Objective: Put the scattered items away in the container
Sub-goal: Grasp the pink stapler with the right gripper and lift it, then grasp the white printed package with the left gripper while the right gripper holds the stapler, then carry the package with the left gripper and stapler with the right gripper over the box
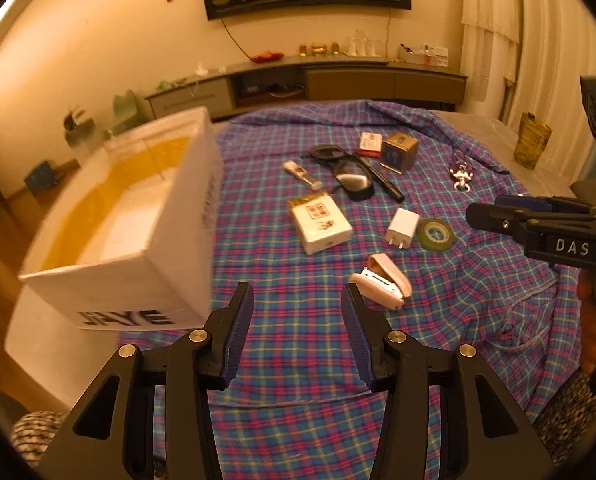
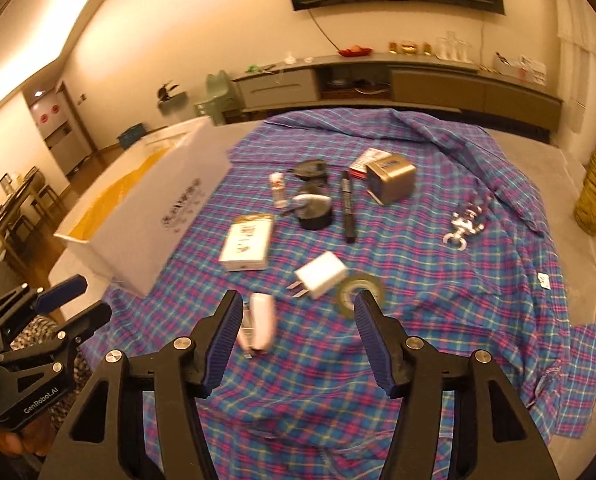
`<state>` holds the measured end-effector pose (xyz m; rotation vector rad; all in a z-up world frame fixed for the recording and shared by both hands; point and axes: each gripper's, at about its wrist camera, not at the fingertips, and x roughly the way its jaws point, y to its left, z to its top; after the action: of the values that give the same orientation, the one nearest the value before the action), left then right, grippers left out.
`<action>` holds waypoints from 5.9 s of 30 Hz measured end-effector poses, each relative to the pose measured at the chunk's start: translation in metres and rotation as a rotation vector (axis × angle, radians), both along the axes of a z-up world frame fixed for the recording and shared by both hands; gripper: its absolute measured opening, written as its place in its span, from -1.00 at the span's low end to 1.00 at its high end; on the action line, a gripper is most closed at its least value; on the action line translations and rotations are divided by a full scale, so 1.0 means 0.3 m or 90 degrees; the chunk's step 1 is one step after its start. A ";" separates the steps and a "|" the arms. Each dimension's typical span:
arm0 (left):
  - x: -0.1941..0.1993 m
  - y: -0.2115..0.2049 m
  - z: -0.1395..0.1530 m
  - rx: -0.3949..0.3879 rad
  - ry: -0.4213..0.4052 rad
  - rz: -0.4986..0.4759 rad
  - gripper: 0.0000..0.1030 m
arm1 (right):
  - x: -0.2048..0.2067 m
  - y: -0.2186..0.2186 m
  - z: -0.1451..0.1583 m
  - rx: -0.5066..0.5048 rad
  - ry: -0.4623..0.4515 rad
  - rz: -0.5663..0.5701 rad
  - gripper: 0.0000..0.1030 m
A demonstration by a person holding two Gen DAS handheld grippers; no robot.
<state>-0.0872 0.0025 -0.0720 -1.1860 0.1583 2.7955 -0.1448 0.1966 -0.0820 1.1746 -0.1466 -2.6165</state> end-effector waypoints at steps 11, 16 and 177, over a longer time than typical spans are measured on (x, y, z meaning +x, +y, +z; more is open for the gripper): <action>-0.183 0.013 -0.141 0.039 -0.037 0.054 -0.02 | -0.158 -0.061 -0.172 0.044 -0.099 0.046 0.15; -0.178 -0.060 -0.163 0.030 -0.005 0.065 -0.02 | -0.159 -0.161 -0.253 -0.025 -0.152 0.134 0.13; -0.198 -0.738 0.197 0.303 0.106 0.169 0.04 | -0.165 -0.738 0.193 -0.014 0.046 0.176 -0.49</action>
<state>-0.1465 -0.2191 -0.0130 -0.9126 -0.6609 2.9006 -0.1943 -0.0247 -0.0242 1.0119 0.0028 -2.4032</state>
